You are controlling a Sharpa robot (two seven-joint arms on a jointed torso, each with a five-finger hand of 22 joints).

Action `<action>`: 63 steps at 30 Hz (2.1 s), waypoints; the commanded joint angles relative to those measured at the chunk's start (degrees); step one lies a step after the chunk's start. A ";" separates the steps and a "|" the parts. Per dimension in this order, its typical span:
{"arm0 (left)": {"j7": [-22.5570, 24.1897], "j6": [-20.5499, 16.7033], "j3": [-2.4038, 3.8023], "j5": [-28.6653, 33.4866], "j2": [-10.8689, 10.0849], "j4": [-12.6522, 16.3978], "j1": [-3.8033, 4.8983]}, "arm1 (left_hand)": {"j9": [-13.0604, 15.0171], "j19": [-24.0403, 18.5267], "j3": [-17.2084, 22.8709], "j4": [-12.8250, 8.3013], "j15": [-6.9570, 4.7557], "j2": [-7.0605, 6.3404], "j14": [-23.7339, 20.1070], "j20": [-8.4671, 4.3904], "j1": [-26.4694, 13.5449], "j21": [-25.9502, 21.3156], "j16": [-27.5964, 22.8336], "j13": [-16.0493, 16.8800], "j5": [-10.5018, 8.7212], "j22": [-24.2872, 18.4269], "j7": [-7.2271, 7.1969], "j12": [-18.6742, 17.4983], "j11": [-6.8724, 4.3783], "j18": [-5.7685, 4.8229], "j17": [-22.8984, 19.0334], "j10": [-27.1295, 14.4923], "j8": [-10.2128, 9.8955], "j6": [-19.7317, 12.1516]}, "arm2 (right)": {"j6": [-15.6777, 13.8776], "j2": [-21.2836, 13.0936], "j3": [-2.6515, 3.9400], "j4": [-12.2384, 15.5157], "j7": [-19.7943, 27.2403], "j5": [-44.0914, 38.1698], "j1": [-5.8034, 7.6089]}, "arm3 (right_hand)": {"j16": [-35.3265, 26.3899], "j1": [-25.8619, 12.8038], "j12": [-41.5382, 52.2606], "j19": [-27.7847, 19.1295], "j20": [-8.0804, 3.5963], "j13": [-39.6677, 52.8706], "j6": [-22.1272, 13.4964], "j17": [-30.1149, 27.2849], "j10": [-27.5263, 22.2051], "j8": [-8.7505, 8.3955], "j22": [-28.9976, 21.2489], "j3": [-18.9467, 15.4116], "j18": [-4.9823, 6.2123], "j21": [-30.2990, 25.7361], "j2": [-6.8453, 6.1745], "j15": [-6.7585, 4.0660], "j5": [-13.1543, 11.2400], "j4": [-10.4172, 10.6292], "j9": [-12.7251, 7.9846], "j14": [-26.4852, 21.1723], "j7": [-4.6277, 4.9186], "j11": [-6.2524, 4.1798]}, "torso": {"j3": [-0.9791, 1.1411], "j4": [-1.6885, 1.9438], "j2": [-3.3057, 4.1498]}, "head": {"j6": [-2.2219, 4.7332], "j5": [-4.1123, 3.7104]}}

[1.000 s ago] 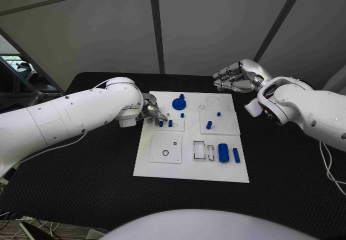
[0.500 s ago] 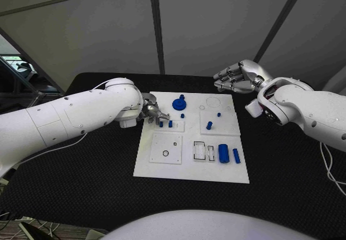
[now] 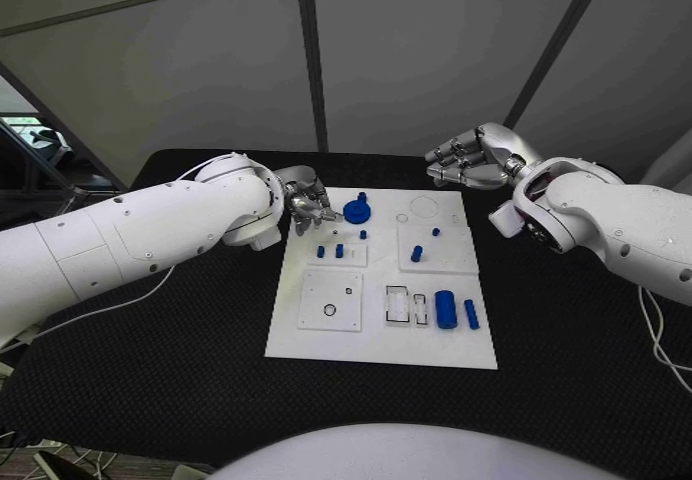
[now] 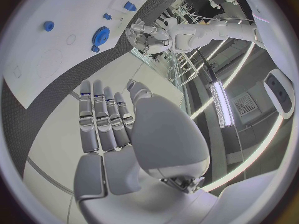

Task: Assemble the parts on the task board

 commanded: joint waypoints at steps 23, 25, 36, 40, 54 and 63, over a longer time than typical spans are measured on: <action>18.55 -6.43 -1.14 -24.28 6.10 -4.78 -1.96 | -14.62 15.13 7.85 -5.25 -1.54 -4.33 13.42 -1.31 9.57 22.76 28.19 -13.77 -6.58 17.20 -1.48 -8.83 -0.73 0.09 10.47 0.05 -10.19 7.12 | 0.09 0.46 0.03 -0.04 0.37 -0.08 0.09 | 0.20 -0.37 0.22 0.26 -0.05 -0.08 0.09 -0.07 -0.45 0.06 -0.10 0.45 0.25 -0.27 0.21 0.19 0.23 0.03 0.06 -0.20 0.57 0.03 | 0.00 -0.01 0.05 | 0.93 -1.26; 18.27 -5.98 -1.16 -24.57 6.40 -5.23 -2.04 | -15.06 16.23 8.27 -5.29 -1.63 -4.45 14.66 -1.45 9.43 26.00 30.38 -14.29 -6.57 19.88 -1.65 -9.15 -0.83 -0.33 12.06 0.19 -10.53 7.69 | 0.10 0.48 0.03 -0.03 0.37 -0.08 0.09 | 0.20 -0.37 0.22 0.26 -0.05 -0.08 0.09 -0.07 -0.45 0.06 -0.10 0.45 0.25 -0.27 0.21 0.19 0.23 0.03 0.06 -0.20 0.57 0.03 | 0.02 -0.03 0.04 | 0.91 -1.25; 17.34 -2.42 -1.19 -24.98 7.86 -6.88 -2.34 | -16.06 18.14 8.71 -5.24 -1.89 -4.91 16.84 -1.61 8.56 32.02 34.15 -15.47 -6.73 24.99 -1.99 -9.82 -1.03 -1.23 14.47 0.50 -11.41 8.80 | 0.06 0.59 0.03 0.02 0.37 -0.08 0.09 | 0.20 -0.37 0.22 0.26 -0.05 -0.08 0.09 -0.07 -0.45 0.06 -0.10 0.45 0.25 -0.27 0.21 0.19 0.23 0.03 0.06 -0.20 0.57 0.03 | 0.02 -0.05 0.03 | 0.72 -1.40; 17.20 -1.55 -1.19 -24.99 8.19 -7.10 -2.63 | -16.13 18.36 8.71 -5.20 -1.92 -4.88 17.01 -1.64 8.43 32.70 34.39 -15.54 -6.76 25.56 -2.01 -9.81 -1.06 -1.34 14.58 0.61 -11.46 8.97 | 0.03 0.62 0.03 0.04 0.37 -0.08 0.09 | 0.20 -0.37 0.22 0.26 -0.05 -0.08 0.09 -0.07 -0.45 0.06 -0.10 0.45 0.25 -0.27 0.21 0.19 0.23 0.03 0.06 -0.20 0.57 0.03 | 0.02 0.01 0.04 | 0.64 -1.42; 16.76 0.55 -1.18 -24.99 9.25 -7.88 -3.23 | -16.43 19.05 9.16 -5.40 -1.91 -4.52 17.57 -1.71 8.59 34.83 35.14 -15.79 -6.71 27.38 -1.77 -9.61 -1.02 -1.68 14.67 1.77 -11.71 9.80 | 0.07 0.79 0.03 0.03 0.38 -0.08 0.09 | 0.20 -0.37 0.22 0.26 -0.05 -0.08 0.09 -0.07 -0.45 0.06 -0.10 0.45 0.25 -0.27 0.21 0.19 0.23 0.03 0.06 -0.20 0.57 0.03 | 0.01 0.02 0.05 | 0.48 -1.50; 16.49 -0.26 -1.17 -25.57 9.94 -8.76 -3.52 | -16.81 19.20 10.69 -6.20 -1.79 -3.88 17.83 -1.65 9.67 35.78 35.68 -16.16 -6.55 28.32 -1.47 -9.82 -0.87 -1.83 14.65 2.49 -12.22 10.17 | 0.08 0.90 0.04 0.05 0.40 -0.08 0.09 | 0.20 -0.37 0.22 0.26 -0.05 -0.08 0.09 -0.07 -0.45 0.06 -0.10 0.45 0.25 -0.27 0.21 0.19 0.23 0.03 0.06 -0.20 0.57 0.03 | 0.04 -0.03 0.02 | 0.42 -1.52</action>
